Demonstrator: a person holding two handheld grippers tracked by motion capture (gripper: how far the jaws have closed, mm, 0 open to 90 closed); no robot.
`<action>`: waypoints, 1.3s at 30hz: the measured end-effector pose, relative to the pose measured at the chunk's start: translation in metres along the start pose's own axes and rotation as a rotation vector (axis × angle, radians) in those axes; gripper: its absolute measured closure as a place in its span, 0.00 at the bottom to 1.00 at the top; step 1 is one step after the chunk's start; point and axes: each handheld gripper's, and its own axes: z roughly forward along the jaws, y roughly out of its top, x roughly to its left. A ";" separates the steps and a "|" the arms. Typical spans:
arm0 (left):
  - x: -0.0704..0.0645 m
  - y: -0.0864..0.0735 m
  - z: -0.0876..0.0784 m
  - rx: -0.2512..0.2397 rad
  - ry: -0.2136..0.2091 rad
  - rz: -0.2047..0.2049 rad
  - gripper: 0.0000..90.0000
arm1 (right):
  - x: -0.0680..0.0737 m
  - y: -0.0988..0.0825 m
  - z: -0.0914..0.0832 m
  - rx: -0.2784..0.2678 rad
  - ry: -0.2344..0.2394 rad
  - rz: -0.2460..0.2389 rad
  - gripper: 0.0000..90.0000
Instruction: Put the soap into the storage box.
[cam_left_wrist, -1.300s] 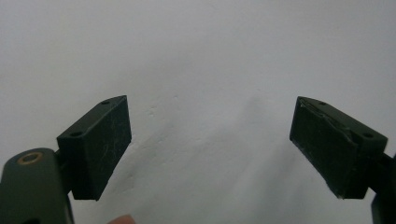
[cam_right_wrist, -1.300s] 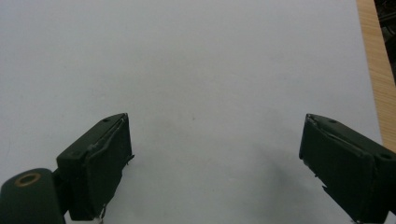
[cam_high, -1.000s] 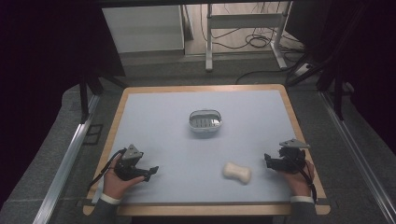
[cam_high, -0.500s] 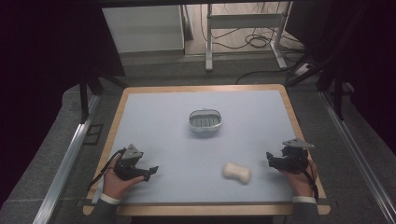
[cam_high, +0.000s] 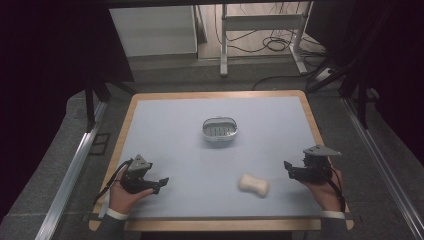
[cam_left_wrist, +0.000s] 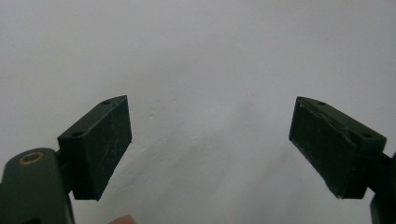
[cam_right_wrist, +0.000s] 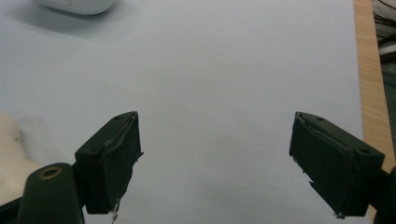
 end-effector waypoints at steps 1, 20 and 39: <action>0.000 0.000 0.000 0.000 0.000 0.000 0.15 | 0.000 0.000 0.000 0.000 0.000 0.000 0.19; 0.000 0.000 0.000 -0.004 -0.002 -0.004 0.15 | 0.025 0.026 -0.006 0.061 0.087 -0.121 0.24; -0.001 0.000 0.000 -0.003 -0.012 -0.004 0.15 | 0.066 0.042 0.006 0.175 0.194 -0.230 0.25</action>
